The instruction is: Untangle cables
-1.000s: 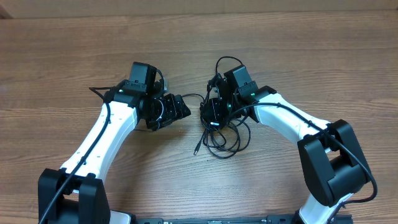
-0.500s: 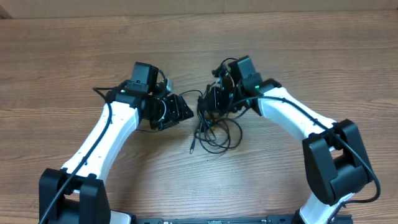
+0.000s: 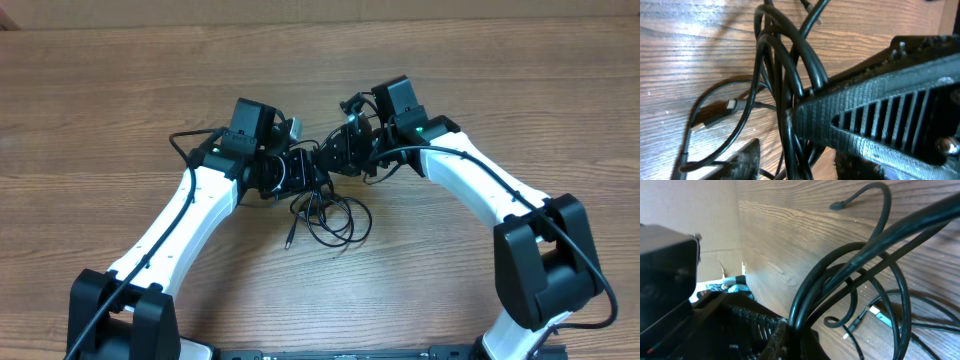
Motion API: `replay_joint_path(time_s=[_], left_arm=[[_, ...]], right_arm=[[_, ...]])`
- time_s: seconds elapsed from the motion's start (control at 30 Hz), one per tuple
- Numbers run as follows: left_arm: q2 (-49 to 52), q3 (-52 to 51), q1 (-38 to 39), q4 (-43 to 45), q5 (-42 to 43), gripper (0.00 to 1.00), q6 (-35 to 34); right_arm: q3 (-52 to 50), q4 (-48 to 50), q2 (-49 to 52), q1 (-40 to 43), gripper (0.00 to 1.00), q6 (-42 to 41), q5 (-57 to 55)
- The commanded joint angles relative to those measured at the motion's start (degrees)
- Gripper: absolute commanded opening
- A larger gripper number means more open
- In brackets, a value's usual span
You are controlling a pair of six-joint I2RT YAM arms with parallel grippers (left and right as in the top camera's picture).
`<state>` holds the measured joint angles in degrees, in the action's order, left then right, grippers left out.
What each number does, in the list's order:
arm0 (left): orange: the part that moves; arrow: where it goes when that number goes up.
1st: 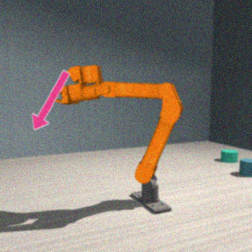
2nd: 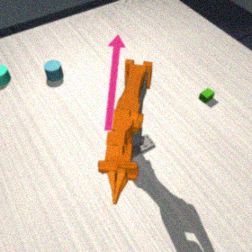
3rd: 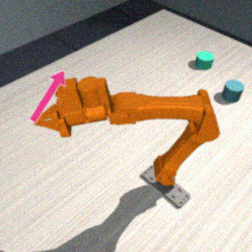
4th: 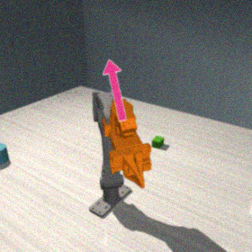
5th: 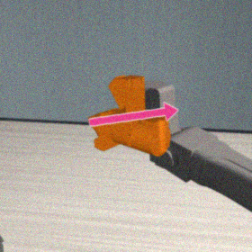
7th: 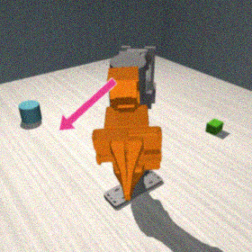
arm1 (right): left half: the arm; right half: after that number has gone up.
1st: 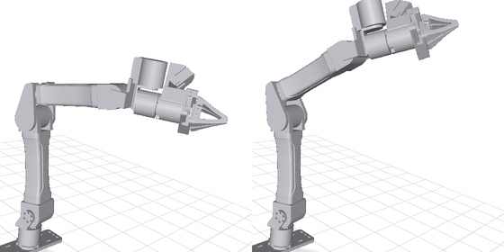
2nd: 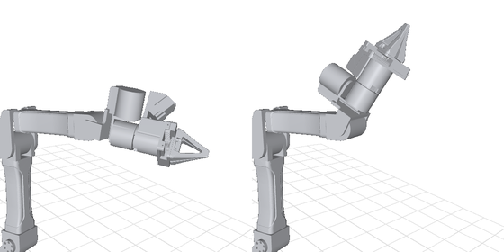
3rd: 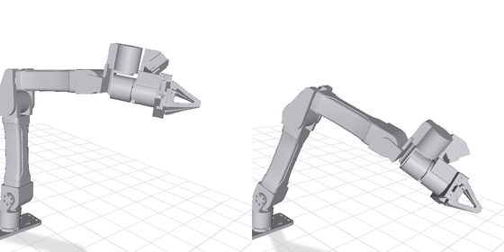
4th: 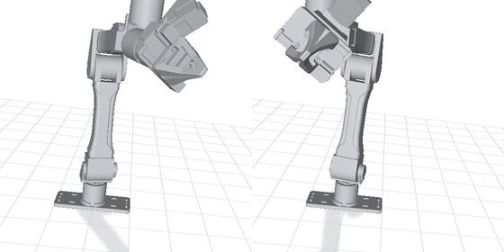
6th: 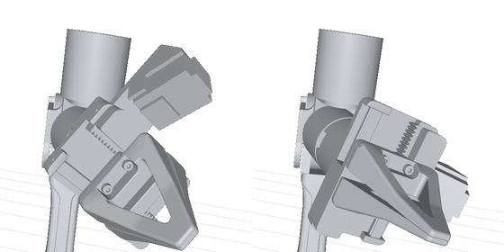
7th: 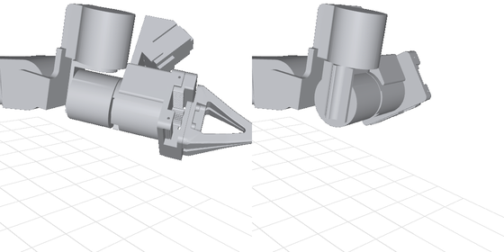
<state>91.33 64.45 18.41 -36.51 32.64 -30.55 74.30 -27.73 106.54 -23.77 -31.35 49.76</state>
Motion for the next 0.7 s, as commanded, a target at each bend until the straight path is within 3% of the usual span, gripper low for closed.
replay_joint_path(time_s=[0.0,0.07,0.13,0.5,0.67], left_arm=[[0.0,0.5,0.1,0.8,-0.2,0.21,-0.4],[0.0,0.5,0.1,0.8,-0.2,0.09,-0.4],[0.0,0.5,0.1,0.8,-0.2,0.04,-0.4],[0.0,0.5,0.1,0.1,1.0,0.04,-0.3],[0.0,0.5,-0.1,-0.1,5.2,0.06,3.1]], right_arm=[[1.5,0.0,-3.4,-0.3,0.04,-0.2,3.0],[1.5,0.0,-3.5,-0.3,0.04,-0.2,3.0],[1.5,0.0,-3.6,-0.3,0.04,-0.2,3.1],[1.5,0.0,-3.6,0.6,0.04,-0.2,2.2],[1.5,-3.3,-3.6,2.3,0.04,1.0,-2.2]])
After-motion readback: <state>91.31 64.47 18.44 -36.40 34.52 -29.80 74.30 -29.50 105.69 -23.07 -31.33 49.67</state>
